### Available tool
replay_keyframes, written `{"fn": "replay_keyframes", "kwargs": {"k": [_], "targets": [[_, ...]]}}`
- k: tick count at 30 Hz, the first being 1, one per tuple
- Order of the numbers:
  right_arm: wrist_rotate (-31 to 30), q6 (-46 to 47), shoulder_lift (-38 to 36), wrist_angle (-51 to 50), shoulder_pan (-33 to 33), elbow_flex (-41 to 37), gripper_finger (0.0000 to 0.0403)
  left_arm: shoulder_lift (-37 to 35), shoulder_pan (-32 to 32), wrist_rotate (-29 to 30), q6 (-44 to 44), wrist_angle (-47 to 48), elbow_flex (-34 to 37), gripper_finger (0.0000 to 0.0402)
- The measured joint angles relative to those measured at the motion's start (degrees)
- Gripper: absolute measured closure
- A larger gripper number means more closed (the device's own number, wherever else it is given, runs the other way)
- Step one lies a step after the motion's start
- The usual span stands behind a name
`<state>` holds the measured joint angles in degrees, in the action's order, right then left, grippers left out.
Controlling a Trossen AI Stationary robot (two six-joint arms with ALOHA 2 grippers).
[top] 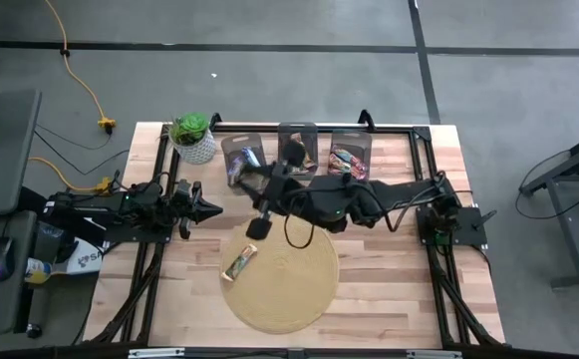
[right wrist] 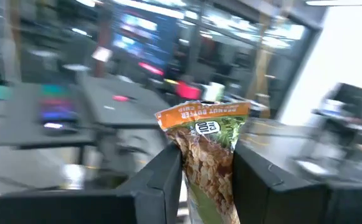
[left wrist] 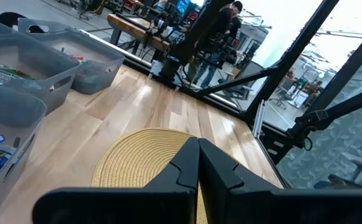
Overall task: Pick and place Granola Bars by type
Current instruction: Put the yellow granola bar into the center black bin
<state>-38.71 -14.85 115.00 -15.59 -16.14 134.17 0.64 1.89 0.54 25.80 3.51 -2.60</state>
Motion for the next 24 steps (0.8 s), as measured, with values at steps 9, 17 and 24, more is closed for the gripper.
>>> {"fn": "replay_keyframes", "kwargs": {"k": [9, 17, 24], "targets": [[-15.0, -1.5, 0.0, -0.5, 4.7, 0.0, 0.03, 0.0, 0.0, 0.0, 0.0, 0.0, 0.0, 0.0401], [-10.3, 10.2, 0.2, -7.4, 16.8, 0.0, 0.03, 0.0, 0.0, 0.0, 0.0, 0.0, 0.0, 0.0401], [2.1, 27.3, 2.0, -21.8, 28.7, 0.0, 0.03, 0.0, 0.0, 0.0, 0.0, 0.0, 0.0, 0.0401]]}}
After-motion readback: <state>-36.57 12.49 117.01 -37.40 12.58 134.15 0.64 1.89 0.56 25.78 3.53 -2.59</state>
